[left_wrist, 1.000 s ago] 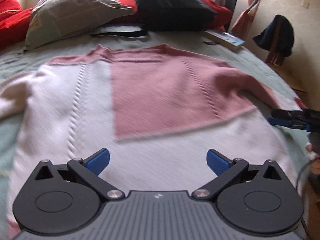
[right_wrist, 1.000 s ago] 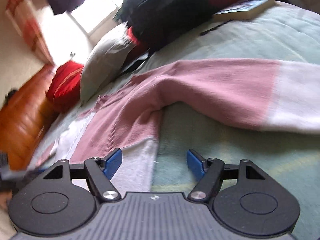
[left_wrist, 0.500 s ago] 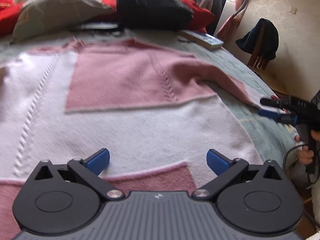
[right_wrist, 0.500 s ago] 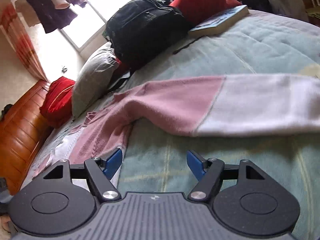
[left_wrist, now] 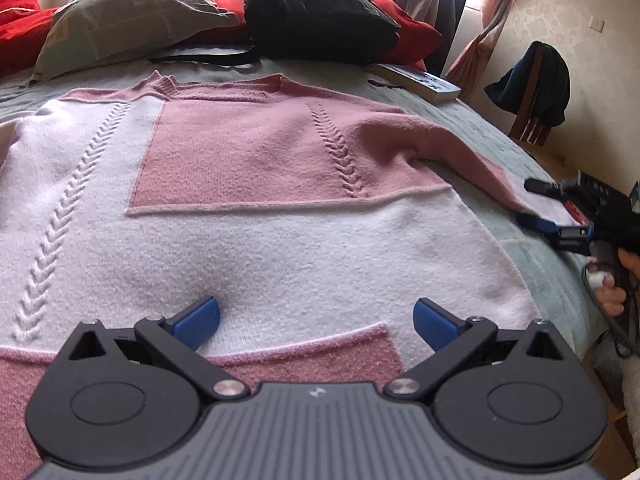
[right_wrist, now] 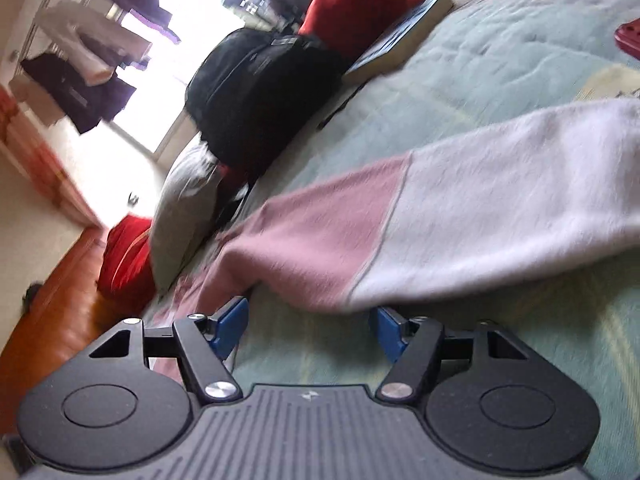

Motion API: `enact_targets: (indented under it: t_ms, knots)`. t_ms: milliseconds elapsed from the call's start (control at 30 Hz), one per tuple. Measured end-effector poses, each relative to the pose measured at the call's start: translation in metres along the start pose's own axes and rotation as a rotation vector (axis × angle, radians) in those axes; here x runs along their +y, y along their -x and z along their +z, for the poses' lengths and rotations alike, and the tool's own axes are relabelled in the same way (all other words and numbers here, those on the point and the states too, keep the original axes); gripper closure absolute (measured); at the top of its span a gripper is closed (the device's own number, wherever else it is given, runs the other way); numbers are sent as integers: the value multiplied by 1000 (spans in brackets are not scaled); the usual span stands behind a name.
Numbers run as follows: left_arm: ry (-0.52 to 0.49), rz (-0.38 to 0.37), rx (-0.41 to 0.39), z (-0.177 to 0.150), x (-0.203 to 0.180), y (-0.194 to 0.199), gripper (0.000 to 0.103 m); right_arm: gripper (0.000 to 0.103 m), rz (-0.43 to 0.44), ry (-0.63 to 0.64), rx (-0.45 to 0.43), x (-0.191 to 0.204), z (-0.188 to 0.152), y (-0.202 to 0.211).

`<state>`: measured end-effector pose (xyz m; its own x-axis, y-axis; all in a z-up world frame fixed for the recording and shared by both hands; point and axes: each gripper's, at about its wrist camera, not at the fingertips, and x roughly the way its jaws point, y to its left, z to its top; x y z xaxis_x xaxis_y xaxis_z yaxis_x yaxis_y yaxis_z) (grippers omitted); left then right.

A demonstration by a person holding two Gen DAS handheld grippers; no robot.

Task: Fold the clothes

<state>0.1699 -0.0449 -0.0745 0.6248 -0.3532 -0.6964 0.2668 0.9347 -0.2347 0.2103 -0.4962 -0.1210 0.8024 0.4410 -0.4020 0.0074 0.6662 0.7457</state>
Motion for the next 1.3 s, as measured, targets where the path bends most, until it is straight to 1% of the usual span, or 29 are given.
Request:
enact_targets:
  t_ms: [100,167,300,333,367,433,533,567,700,733,767,800,833,900,933,1000,1033,1100,1167,1300]
  knots:
    - [-2,2,-2,-1,0,0,1,32,-2,-45,-56,-9,12,-4]
    - [-4,3,-4,-1,0,0,1,33,-3,-97,-91,-18,18,-7]
    - [-11,6,-9,-1,-1,-2,1,35,9,-218,-165,-28,17,-8]
    - [-12,7,-10,-1,-1,-2,1,39,-4,-249,-193,-29,15,-8]
    - [-14,7,-11,-1,-1,-3,1,45,-18,-280,-222,-31,12,-9]
    - [-16,10,-14,0,-1,-5,1,54,-63,-402,-296,-35,9,-10]
    - [-22,18,-16,0,-3,-7,1,54,-116,-532,-384,-24,2,-16]
    - [-25,20,-16,0,-3,-7,1,54,-137,-533,-388,-14,-1,-21]
    - [-30,12,-18,-1,-2,-6,1,54,-215,-409,-337,19,-10,-45]
    - [-26,7,-20,-1,-1,-5,1,57,-236,-381,-331,22,-10,-49]
    - [-21,1,-21,-1,0,-4,1,68,-253,-359,-326,22,-9,-53]
    - [-17,-5,-22,-2,1,-4,1,76,-261,-348,-323,19,-7,-56]
    - [-15,-10,-23,-2,2,-3,1,98,-250,-357,-323,11,-5,-57]
    - [-19,-14,-22,-2,3,-3,1,99,-221,-380,-323,-7,-3,-59]
    - [-24,-14,-21,-2,3,-3,1,99,-217,-375,-315,-9,-2,-55]
    - [-32,-10,-15,-1,1,-1,1,98,-252,-307,-290,0,4,-53]
    - [-39,-7,-11,0,0,0,1,96,-267,-276,-279,4,7,-51]
    - [-54,0,-2,2,-3,2,1,96,-283,-226,-257,10,17,-52]
    - [-58,7,3,1,-4,2,1,95,-290,-175,-251,15,31,-52]
    - [-61,12,3,-1,-5,2,1,95,-303,-33,-242,34,64,-55]
